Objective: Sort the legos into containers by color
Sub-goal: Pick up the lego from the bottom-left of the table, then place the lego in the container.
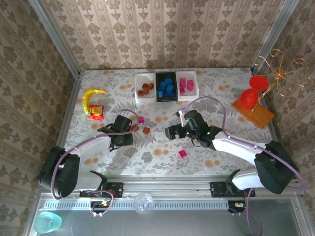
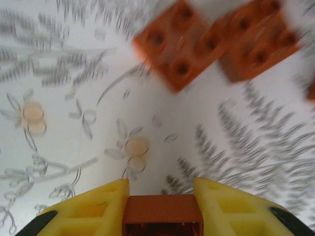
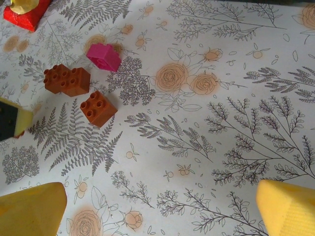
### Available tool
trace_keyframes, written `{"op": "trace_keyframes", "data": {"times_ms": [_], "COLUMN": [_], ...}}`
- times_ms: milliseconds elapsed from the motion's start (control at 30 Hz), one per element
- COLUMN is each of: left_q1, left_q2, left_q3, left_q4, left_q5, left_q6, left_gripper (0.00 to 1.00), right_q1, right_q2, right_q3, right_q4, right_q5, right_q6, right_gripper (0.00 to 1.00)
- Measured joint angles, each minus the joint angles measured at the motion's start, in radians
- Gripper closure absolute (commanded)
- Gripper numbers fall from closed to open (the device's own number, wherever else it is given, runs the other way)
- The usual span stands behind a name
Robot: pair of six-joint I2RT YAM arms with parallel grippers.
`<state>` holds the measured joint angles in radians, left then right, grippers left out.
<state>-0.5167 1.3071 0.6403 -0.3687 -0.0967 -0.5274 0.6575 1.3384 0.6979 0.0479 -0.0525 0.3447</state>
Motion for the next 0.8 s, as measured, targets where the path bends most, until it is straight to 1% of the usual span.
{"op": "trace_keyframes", "data": {"times_ms": [100,200,400,567,667,800], "left_q1": [0.001,0.011,0.07,0.112,0.123,0.129], "left_q2": [0.025,0.11,0.39,0.64,0.766,0.892], "left_q3": [0.114,0.264,0.605,0.89,1.031,1.186], "left_q4": [0.042,0.106,0.177,0.161,0.122,0.057], "left_q5": [-0.008,-0.006,0.032,0.065,0.087,0.118], "left_q6": [0.036,0.079,0.163,0.211,0.229,0.242], "left_gripper": [0.65,0.66,0.65,0.64,0.63,0.61], "right_q1": [0.0,0.0,0.001,0.002,0.002,0.002], "right_q2": [-0.011,-0.021,-0.024,-0.029,-0.043,-0.071], "right_q3": [0.0,0.0,-0.002,-0.002,-0.004,-0.008], "right_q4": [0.0,0.008,0.054,0.058,0.056,0.048], "right_q5": [0.0,0.0,0.025,0.053,0.066,0.077], "right_q6": [0.004,0.022,0.064,0.076,0.079,0.079], "right_gripper": [0.0,0.0,0.0,0.0,0.0,0.0]}}
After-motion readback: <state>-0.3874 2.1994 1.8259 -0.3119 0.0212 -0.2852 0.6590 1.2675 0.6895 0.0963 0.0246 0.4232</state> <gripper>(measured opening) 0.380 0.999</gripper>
